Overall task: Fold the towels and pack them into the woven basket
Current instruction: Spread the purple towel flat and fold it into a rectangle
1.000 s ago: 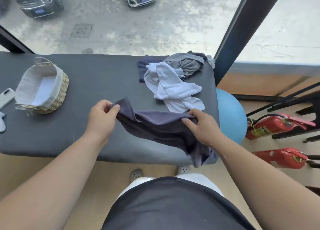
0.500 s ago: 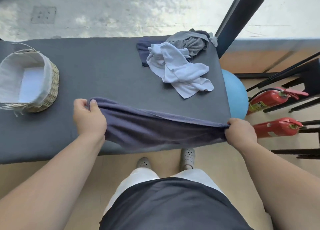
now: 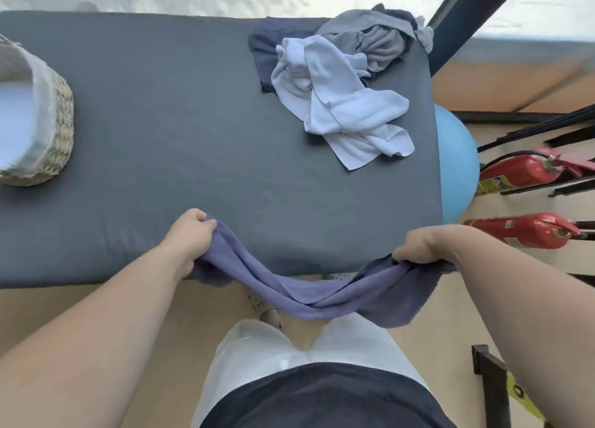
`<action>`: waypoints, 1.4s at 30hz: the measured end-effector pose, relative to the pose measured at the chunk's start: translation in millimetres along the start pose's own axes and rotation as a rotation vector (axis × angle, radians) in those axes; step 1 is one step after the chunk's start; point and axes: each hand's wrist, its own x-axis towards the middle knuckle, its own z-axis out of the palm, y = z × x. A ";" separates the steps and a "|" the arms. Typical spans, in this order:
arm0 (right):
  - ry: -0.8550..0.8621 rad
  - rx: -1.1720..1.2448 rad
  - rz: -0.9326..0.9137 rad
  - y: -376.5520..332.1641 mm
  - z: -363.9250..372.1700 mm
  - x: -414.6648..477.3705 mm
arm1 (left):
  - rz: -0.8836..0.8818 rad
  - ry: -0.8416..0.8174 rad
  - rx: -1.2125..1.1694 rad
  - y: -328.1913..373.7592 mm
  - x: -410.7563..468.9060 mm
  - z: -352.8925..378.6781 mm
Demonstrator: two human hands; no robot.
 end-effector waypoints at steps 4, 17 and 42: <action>0.306 -0.008 0.084 6.6 -53.6 67.6 | 0.154 0.466 0.027 26.7 43.4 7.0; 0.902 0.313 0.023 -35.0 19.0 156.9 | 0.518 0.286 0.664 18.6 83.0 124.3; 1.030 0.134 -0.153 16.3 13.2 230.0 | 1.054 0.059 0.975 200.7 126.1 273.6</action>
